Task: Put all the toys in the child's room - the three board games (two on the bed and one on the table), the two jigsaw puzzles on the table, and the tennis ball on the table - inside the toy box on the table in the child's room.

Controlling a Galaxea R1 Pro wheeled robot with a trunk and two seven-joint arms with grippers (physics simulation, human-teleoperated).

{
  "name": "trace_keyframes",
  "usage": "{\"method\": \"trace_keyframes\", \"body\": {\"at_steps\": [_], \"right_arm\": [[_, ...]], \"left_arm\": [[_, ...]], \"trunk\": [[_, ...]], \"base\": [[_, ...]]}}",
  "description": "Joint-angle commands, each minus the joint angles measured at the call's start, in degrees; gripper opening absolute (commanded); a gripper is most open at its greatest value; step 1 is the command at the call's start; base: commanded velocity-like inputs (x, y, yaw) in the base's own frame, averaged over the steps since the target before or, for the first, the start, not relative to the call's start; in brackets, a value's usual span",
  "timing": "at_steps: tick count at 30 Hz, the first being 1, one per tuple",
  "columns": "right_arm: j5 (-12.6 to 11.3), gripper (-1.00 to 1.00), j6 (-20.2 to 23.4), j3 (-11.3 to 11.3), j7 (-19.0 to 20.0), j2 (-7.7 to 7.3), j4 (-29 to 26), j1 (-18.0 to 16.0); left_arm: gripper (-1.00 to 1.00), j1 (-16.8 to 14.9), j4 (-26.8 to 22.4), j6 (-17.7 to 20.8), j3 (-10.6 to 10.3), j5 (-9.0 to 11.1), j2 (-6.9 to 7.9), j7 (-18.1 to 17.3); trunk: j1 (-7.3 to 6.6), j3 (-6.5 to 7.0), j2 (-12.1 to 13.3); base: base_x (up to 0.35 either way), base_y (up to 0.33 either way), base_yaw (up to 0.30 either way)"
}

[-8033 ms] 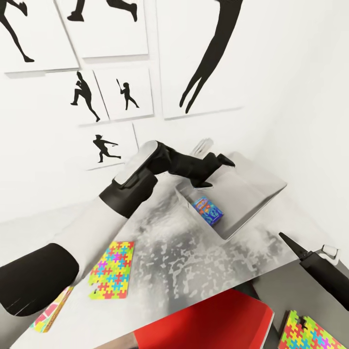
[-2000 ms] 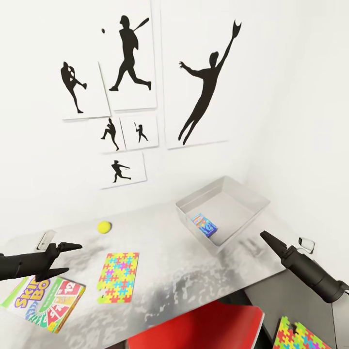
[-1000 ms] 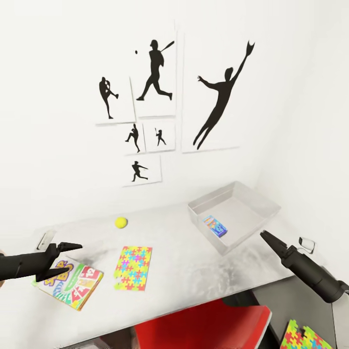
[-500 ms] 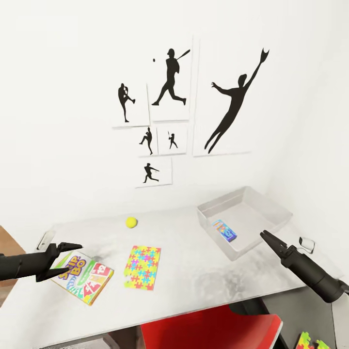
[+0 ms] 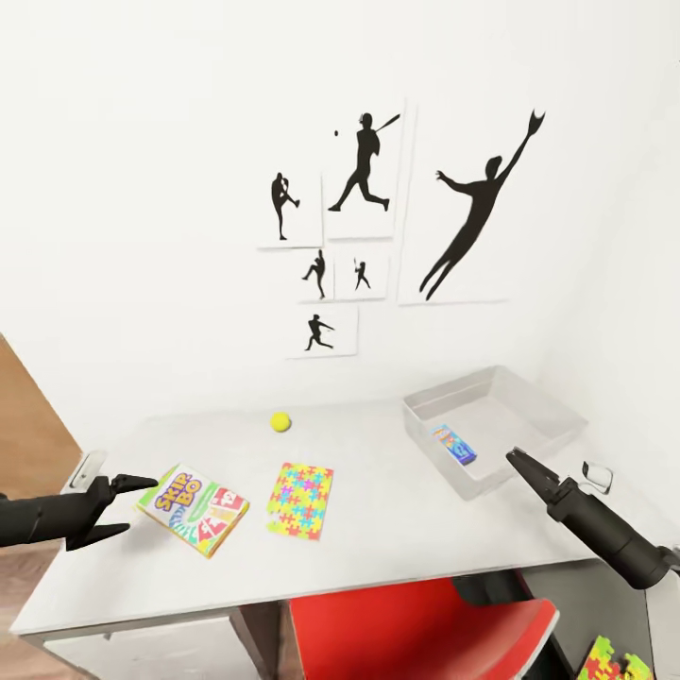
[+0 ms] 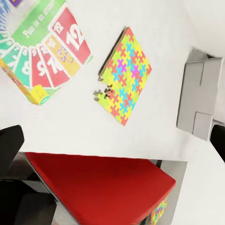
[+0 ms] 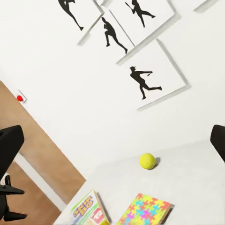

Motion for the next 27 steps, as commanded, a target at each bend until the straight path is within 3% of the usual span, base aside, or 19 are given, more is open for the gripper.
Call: {"method": "trace_keyframes", "body": {"at_steps": [1,9,20,27], "right_arm": [[-0.2,1.0,0.47,-0.04,0.08,-0.01,-0.01,-0.05],[-0.14,1.0,0.45,-0.03,-0.02,-0.01,-0.01,-0.05],[-0.11,1.0,0.44,0.14,-0.07,0.0,-0.01,-0.05],[-0.11,1.0,0.44,2.39,-2.1,-0.01,-0.01,-0.05]], "left_arm": [[1.0,-0.07,-0.02,0.12,0.03,0.54,0.0,0.6],[1.0,-0.07,0.06,0.12,0.04,0.52,0.0,0.6],[1.0,-0.07,0.07,0.12,0.04,0.52,0.0,0.58],[1.0,-0.07,0.07,0.12,0.04,0.52,0.0,0.52]], "trunk": [[0.0,-0.1,-0.13],[0.0,-0.02,-0.13],[0.0,0.25,-0.13],[0.0,0.46,-0.13]], "base": [[-0.301,0.052,0.065],[-0.227,0.089,0.064],[-0.071,0.042,0.265],[-0.203,0.129,0.28]]}}
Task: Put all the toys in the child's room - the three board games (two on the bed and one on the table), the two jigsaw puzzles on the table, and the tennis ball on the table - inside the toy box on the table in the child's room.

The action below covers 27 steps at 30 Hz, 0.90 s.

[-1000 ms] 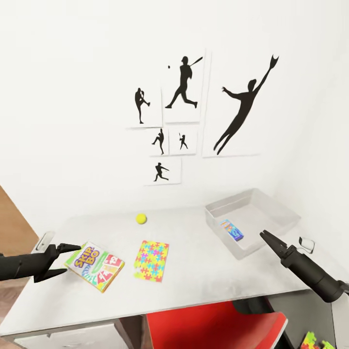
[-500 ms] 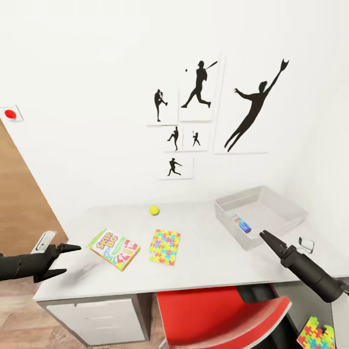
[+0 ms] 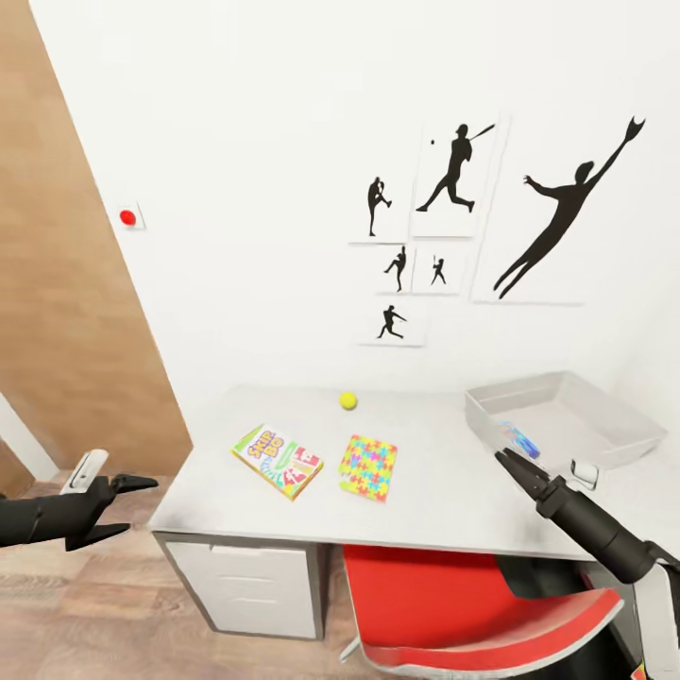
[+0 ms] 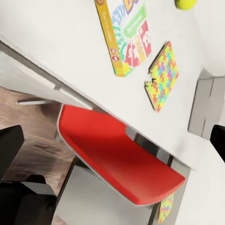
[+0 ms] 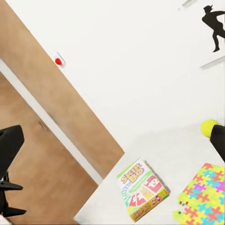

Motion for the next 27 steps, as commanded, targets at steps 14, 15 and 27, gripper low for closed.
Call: {"method": "trace_keyframes", "body": {"at_steps": [14,15,27], "right_arm": [[-0.22,1.0,0.46,1.34,-1.65,-0.01,-0.02,-0.04],[-0.22,1.0,0.46,1.67,-2.02,-0.01,-0.02,-0.04],[-0.27,1.0,0.46,6.97,-9.19,-0.01,-0.02,-0.04]], "left_arm": [[1.0,-0.09,0.0,0.12,0.01,0.55,-0.01,0.65],[1.0,-0.09,0.0,0.12,0.01,0.55,-0.01,0.66],[1.0,-0.09,0.04,0.12,0.02,-0.28,-0.01,0.68]], "trunk": [[0.01,0.31,-0.13],[0.01,0.35,-0.13],[0.01,0.74,-0.13]], "base": [[-0.132,0.058,0.28],[-0.009,0.002,0.28],[-0.001,0.0,0.28]]}}
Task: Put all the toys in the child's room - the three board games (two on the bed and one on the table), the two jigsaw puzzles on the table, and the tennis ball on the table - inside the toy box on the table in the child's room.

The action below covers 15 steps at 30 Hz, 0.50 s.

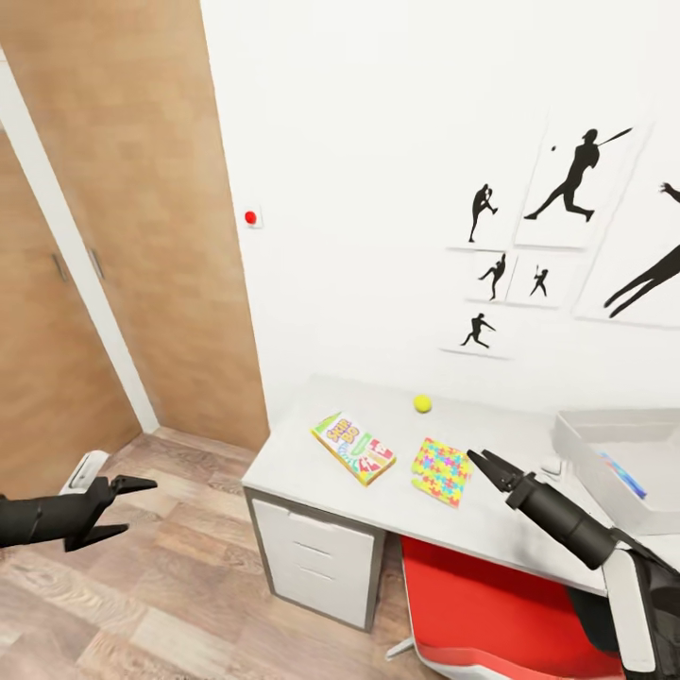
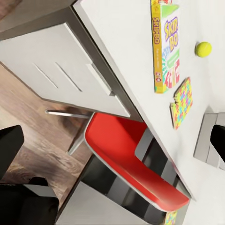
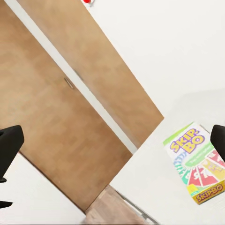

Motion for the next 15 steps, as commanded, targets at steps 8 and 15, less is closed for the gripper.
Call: {"method": "trace_keyframes", "body": {"at_steps": [8,15], "right_arm": [[-0.34,1.0,0.4,4.3,-6.32,-0.01,-0.01,-0.04],[-0.35,1.0,0.46,8.73,-13.83,0.01,0.12,-0.08]], "left_arm": [[1.0,-0.09,0.11,0.13,0.09,-3.34,-0.08,0.52],[1.0,-0.09,0.33,0.13,0.09,-4.32,-0.09,0.51]], "trunk": [[0.04,0.14,-0.13],[0.04,0.37,-0.13]], "base": [[0.0,0.0,0.28],[0.0,0.0,0.28]]}}
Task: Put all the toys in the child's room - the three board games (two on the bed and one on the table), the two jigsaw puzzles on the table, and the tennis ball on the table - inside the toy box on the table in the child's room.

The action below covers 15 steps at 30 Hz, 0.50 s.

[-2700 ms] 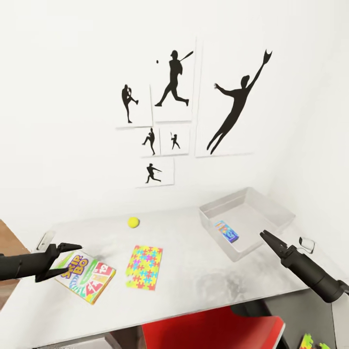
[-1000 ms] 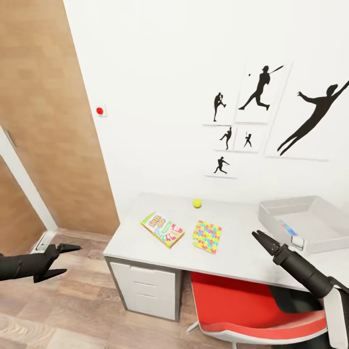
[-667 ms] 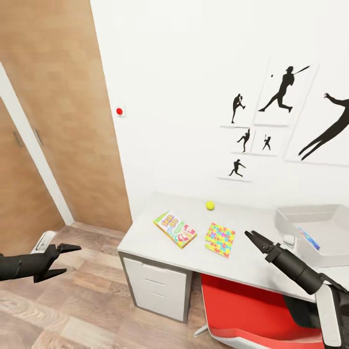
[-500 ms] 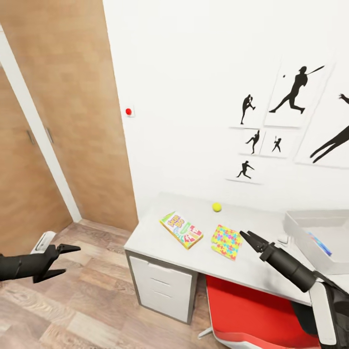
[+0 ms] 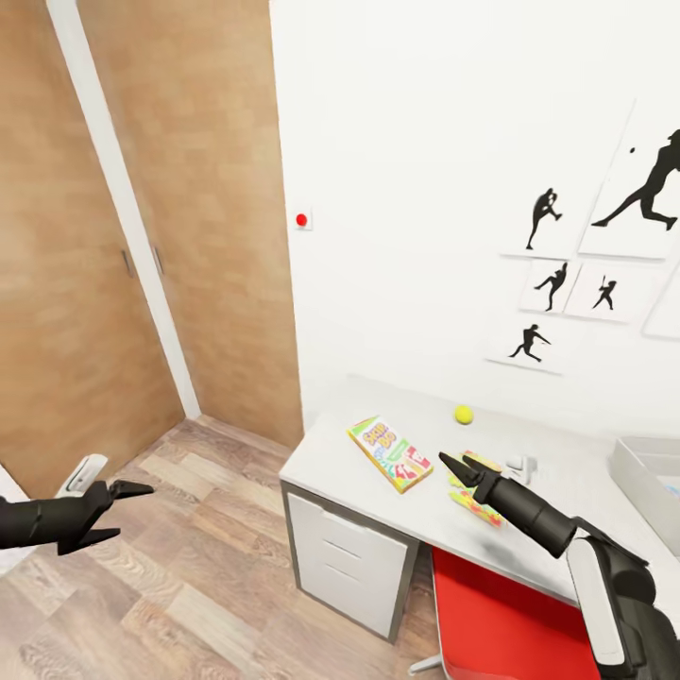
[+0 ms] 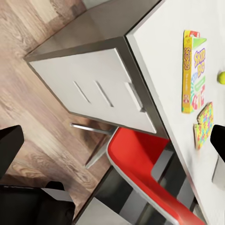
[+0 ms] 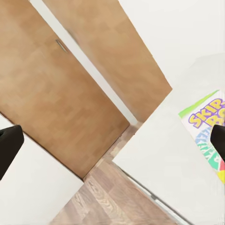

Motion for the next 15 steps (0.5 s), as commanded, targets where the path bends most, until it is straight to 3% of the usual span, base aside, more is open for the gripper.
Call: {"method": "trace_keyframes", "body": {"at_steps": [1,5,9,15], "right_arm": [[-0.31,1.0,0.42,0.58,-1.01,0.01,0.0,-0.05],[-0.44,1.0,0.76,4.55,-8.32,0.05,0.21,-0.08],[-0.66,1.0,1.1,9.19,-17.33,0.06,0.39,-0.1],[-0.88,1.0,1.21,13.41,-22.71,0.06,0.44,-0.09]], "left_arm": [[1.0,-0.09,0.0,0.13,0.01,0.25,-0.01,0.6],[1.0,-0.09,0.03,-0.06,0.01,-3.47,-0.22,0.66],[1.0,-0.34,0.14,-0.28,0.28,-10.61,-2.19,0.71],[1.0,-0.65,0.43,-0.42,0.68,-18.99,-4.58,0.86]], "trunk": [[0.04,-0.1,-0.13],[0.04,0.04,-0.13],[0.04,0.17,-0.13],[0.04,0.37,-0.13]], "base": [[0.0,0.0,0.28],[0.0,0.0,0.28],[0.0,0.0,0.28],[0.0,0.0,0.28]]}}
